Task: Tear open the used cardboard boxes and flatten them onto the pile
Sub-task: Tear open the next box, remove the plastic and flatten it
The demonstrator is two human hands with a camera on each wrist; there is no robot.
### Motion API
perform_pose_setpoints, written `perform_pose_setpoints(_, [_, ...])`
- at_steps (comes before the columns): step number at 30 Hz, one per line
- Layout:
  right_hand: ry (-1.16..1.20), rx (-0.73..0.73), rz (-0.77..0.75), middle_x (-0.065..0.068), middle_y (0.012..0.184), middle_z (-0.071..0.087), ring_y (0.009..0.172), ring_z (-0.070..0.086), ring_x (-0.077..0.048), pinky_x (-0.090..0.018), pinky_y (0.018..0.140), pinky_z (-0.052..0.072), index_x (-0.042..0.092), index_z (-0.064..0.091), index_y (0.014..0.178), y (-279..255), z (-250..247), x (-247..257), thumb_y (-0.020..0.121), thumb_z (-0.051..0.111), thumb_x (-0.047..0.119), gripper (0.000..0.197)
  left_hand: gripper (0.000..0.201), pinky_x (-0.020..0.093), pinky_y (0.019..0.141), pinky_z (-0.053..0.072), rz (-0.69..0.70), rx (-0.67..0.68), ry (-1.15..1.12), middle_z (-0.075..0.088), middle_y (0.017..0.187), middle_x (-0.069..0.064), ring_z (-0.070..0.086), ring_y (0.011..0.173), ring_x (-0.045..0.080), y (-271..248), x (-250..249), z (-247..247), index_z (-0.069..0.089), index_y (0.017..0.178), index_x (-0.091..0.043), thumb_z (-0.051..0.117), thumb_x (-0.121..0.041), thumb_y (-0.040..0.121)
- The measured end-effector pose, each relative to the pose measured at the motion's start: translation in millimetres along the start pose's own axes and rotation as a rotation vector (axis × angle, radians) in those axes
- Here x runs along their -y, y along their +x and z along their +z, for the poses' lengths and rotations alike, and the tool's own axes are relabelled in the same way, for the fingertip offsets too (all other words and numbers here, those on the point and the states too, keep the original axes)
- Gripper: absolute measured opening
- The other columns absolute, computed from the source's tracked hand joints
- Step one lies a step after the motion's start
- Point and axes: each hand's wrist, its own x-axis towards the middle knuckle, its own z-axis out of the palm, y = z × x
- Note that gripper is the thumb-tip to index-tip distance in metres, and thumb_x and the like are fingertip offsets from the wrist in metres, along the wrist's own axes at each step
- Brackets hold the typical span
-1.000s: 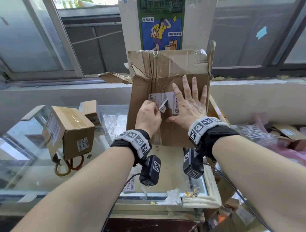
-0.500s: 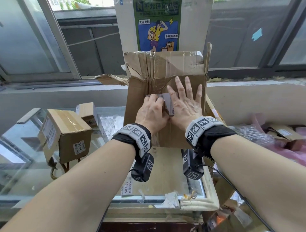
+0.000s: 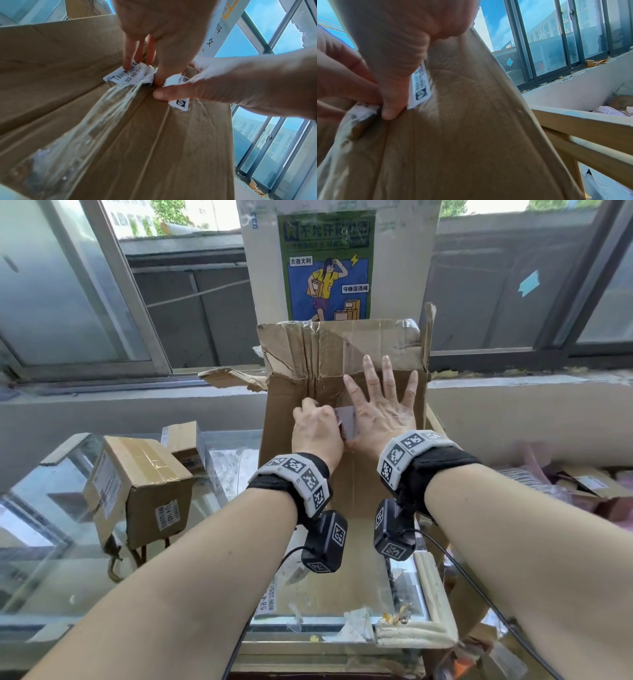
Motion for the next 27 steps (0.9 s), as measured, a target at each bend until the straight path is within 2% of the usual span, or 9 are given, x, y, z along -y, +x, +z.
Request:
perform_pose_setpoints(5, [-0.004,-0.025,0.002,-0.008,0.156,-0.026,0.142,-0.026,-0.033,-0.064,0.107,-0.015,0.027,-0.013,0.15,-4.5,5.9,3.2,0.07,0.056,0.073,0.115,0.027,0.031,0.096,0.036,-0.006,0.036,-0.034,0.05,0.124,0.017,0.046,0.114,0.03,-4.5,1.5,-0.9,0.055,0.118,0.002,0.044,-0.009,0.095])
perform_pose_setpoints(10, [0.005,-0.055,-0.001,-0.005,0.157,-0.022,0.143,-0.024,-0.031,-0.062,0.111,-0.013,0.026,-0.011,0.151,-10.7,10.9,2.0,0.063,0.062,0.075,0.124,0.023,0.029,0.093,0.036,-0.055,0.043,-0.081,0.052,0.121,0.016,0.047,0.113,0.028,-6.9,9.7,-0.5,0.055,0.113,0.001,0.053,-0.007,0.092])
perform_pose_setpoints(16, [-0.009,-0.064,0.01,-0.003,0.157,-0.02,0.144,-0.021,-0.03,-0.06,0.111,-0.014,0.028,-0.009,0.151,-13.3,10.5,0.2,0.061,0.063,0.077,0.126,0.017,0.029,0.09,0.036,-0.128,0.018,-0.192,0.056,0.117,0.015,0.051,0.109,0.027,-6.8,20.5,-1.3,0.058,0.105,0.0,0.053,-0.008,0.092])
perform_pose_setpoints(20, [-0.051,-0.08,-0.007,-0.007,0.154,-0.008,0.144,-0.008,-0.033,-0.061,0.109,-0.013,0.029,-0.007,0.15,-13.1,5.1,2.1,0.059,0.065,0.075,0.125,0.01,0.03,0.087,0.038,-0.141,0.005,-0.231,0.057,0.11,0.014,0.051,0.105,0.027,-12.7,25.2,-3.0,0.056,0.098,-0.002,0.053,-0.008,0.09])
perform_pose_setpoints(24, [-0.06,-0.11,-0.002,-0.008,0.142,0.01,0.137,0.01,-0.034,-0.062,0.112,-0.007,0.027,-0.001,0.149,-6.0,-8.0,1.8,0.062,0.067,0.072,0.119,0.02,0.033,0.093,0.037,-0.102,0.037,-0.17,0.051,0.115,0.014,0.045,0.109,0.028,-9.6,16.5,-6.7,0.051,0.106,-0.005,0.054,-0.011,0.088])
perform_pose_setpoints(27, [-0.013,-0.116,0.011,-0.007,0.139,0.015,0.134,0.015,-0.032,-0.061,0.114,-0.001,0.024,0.006,0.149,-2.6,-14.9,0.0,0.065,0.069,0.064,0.112,0.039,0.035,0.092,0.039,-0.115,0.043,-0.079,0.048,0.118,0.011,0.045,0.112,0.027,-5.3,8.7,-9.2,0.047,0.112,-0.009,0.064,-0.027,0.082])
